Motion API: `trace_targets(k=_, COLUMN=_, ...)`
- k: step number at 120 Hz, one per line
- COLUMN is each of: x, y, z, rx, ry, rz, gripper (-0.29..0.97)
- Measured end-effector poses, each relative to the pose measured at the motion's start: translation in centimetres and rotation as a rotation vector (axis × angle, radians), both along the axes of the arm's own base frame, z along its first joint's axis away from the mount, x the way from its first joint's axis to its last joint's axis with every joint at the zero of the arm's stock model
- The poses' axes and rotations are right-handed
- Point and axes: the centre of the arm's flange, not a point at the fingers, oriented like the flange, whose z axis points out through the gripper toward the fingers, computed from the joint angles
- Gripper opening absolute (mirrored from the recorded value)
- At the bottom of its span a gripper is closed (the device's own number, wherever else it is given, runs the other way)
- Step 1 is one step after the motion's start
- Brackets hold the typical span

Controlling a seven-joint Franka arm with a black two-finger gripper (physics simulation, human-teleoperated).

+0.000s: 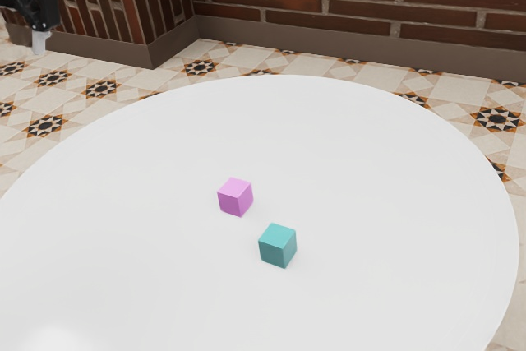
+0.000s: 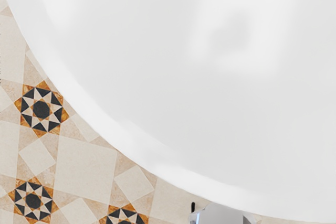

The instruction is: Pick up the blue block with one arm, and put the blue block on the pink block with one arm

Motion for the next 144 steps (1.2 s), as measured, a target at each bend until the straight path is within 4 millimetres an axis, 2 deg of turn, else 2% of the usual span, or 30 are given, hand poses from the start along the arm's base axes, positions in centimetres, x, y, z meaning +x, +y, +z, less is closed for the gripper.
trace_targets(k=7, x=2.0, y=-3.1, z=-0.1, rx=0.021, ry=-0.058, rz=-0.077, gripper=0.68)
trace_targets(k=16, x=3.6, y=-7.4, z=0.0, rx=0.032, ry=-0.118, rz=-0.179, gripper=0.68)
trace_targets(k=23, x=5.4, y=-10.3, z=-1.4, rx=0.050, ry=-0.121, rz=-0.228, gripper=0.68)
trace_targets(k=27, x=6.5, y=-12.0, z=-3.0, rx=0.056, ry=-0.106, rz=-0.257, gripper=0.68)
trace_targets(k=37, x=8.5, y=-15.9, z=-8.8, rx=0.038, ry=-0.050, rz=-0.342, gripper=0.68)
trace_targets(k=48, x=9.1, y=-18.8, z=-11.7, rx=0.029, ry=-0.060, rz=-0.394, gripper=0.68)
trace_targets(k=57, x=9.6, y=-20.4, z=-15.4, rx=0.027, ry=-0.054, rz=-0.420, gripper=0.68)
trace_targets(k=67, x=10.0, y=-21.8, z=-19.1, rx=0.015, ry=-0.068, rz=-0.429, gripper=0.68)
trace_targets(k=76, x=10.4, y=-22.8, z=-21.5, rx=-0.014, ry=-0.101, rz=-0.419, gripper=0.68)
trace_targets(k=91, x=10.9, y=-23.5, z=-26.0, rx=-0.085, ry=-0.146, rz=-0.358, gripper=0.68)
trace_targets(k=99, x=12.0, y=-23.0, z=-28.3, rx=-0.105, ry=-0.168, rz=-0.297, gripper=0.68)
trace_targets(k=112, x=13.8, y=-20.1, z=-32.6, rx=-0.133, ry=-0.187, rz=-0.159, gripper=0.68)
trace_targets(k=119, x=14.1, y=-20.3, z=-34.8, rx=-0.153, ry=-0.193, rz=-0.115, gripper=0.68)
trace_targets(k=131, x=14.0, y=-22.0, z=-37.0, rx=-0.174, ry=-0.207, rz=-0.084, gripper=0.68)
trace_targets(k=144, x=14.6, y=-22.5, z=-38.6, rx=-0.167, ry=-0.221, rz=-0.052, gripper=0.68)
